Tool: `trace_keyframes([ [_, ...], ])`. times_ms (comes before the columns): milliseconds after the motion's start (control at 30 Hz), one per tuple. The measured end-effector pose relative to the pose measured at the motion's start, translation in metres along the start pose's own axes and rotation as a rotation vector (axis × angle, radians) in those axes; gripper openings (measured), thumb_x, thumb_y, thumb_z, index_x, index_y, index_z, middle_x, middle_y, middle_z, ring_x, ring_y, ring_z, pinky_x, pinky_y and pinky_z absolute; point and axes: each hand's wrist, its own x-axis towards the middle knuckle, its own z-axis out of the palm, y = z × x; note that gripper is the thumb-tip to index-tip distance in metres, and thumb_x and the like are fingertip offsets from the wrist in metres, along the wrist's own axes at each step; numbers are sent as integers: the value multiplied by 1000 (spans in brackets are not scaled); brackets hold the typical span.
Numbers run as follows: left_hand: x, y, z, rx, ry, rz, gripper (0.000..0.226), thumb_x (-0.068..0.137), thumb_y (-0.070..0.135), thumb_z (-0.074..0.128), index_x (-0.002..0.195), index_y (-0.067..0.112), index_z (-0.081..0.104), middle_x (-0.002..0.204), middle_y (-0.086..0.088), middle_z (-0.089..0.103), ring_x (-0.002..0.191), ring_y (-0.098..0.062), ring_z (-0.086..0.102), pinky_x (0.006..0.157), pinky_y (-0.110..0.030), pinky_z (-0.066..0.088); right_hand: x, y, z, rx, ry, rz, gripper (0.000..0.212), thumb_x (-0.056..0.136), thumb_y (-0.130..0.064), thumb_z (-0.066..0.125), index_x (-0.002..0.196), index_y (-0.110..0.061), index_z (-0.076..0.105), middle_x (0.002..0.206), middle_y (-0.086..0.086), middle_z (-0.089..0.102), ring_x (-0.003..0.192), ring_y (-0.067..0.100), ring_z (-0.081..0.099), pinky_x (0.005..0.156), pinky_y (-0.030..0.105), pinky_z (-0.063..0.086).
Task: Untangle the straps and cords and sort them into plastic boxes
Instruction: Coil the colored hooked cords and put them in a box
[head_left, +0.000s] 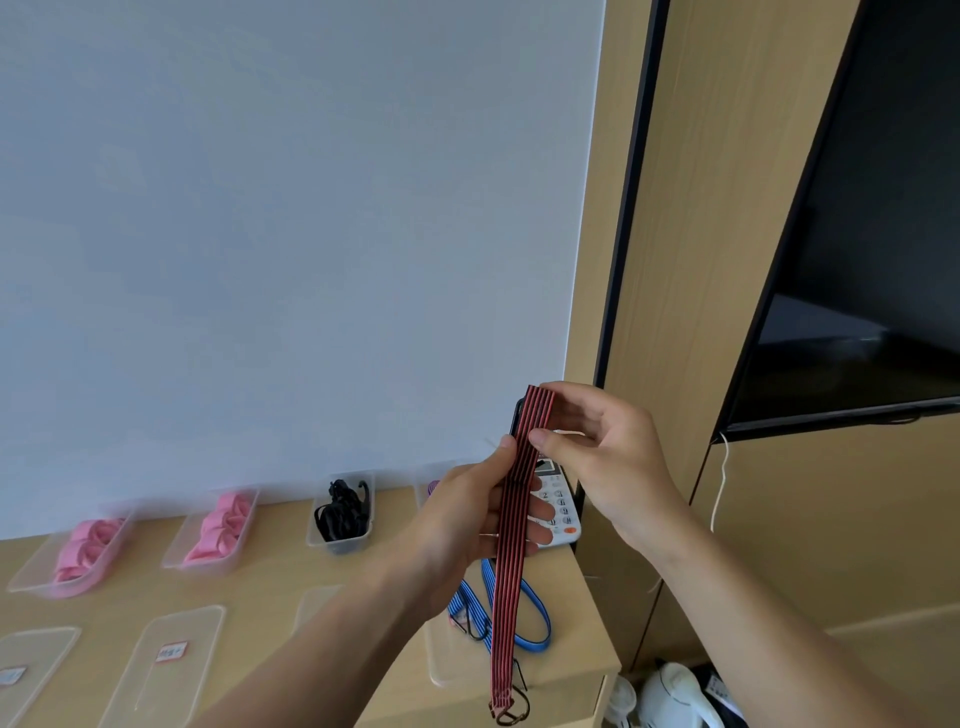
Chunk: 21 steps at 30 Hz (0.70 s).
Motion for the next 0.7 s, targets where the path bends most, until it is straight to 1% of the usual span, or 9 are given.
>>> trace_keyframes([
  [67,0,1,0,1,13,-7,62,102,61,45,104,7,73,92,-14,79,79,-28,76,71,-35,61,1,1,1,-14,-1,12,37,82,-4,78,112,-24,72,103,-9,76,98,9,71,89,38,58],
  [133,-1,2,1,9,19,-8,60,104,59,43,106,5,71,91,-13,79,77,-27,76,70,-35,60,0,1,3,-36,0,7,36,82,-4,78,109,-27,72,102,-11,76,98,8,71,89,38,58],
  [233,-3,1,0,27,23,-10,60,105,56,42,108,3,71,91,-14,79,78,-28,75,69,-35,61,-1,1,4,-86,-5,-15,40,81,-3,79,104,-34,71,98,-15,76,95,3,70,82,29,58],
  [300,-6,2,-1,37,32,-4,58,106,54,45,107,2,71,89,-15,78,76,-28,74,68,-36,62,0,1,4,-113,-12,-29,43,80,-3,79,105,-36,70,97,-15,75,95,1,69,76,23,57],
  [367,-7,3,-3,49,54,5,55,105,52,48,105,2,72,88,-17,77,74,-28,73,68,-36,62,0,2,5,-145,-14,-45,42,80,-3,79,112,-29,71,100,-13,75,98,1,68,75,23,56],
  [467,-10,7,-7,76,88,-8,54,103,54,52,102,6,75,92,-17,79,76,-30,76,66,-33,62,-2,1,9,-209,0,-93,46,81,-5,80,123,-21,69,108,-11,72,100,3,68,84,29,58],
  [533,-12,9,-9,108,102,-24,56,102,58,50,103,9,77,92,-13,81,82,-30,79,63,-28,61,-5,0,12,-242,15,-167,46,81,-5,80,123,-18,68,110,-10,71,99,6,68,87,32,58],
  [633,-13,12,-11,63,86,-39,63,102,62,45,108,7,76,96,-12,81,87,-28,79,67,-31,59,-11,0,16,-310,30,-368,42,81,0,79,120,-11,68,110,-6,70,101,8,67,88,31,58],
  [700,-12,14,-12,4,68,-35,63,102,60,46,109,5,75,98,-14,80,88,-29,79,66,-32,60,-16,0,18,-352,45,-505,39,80,3,77,116,-9,68,108,-4,69,102,9,66,88,29,57],
])
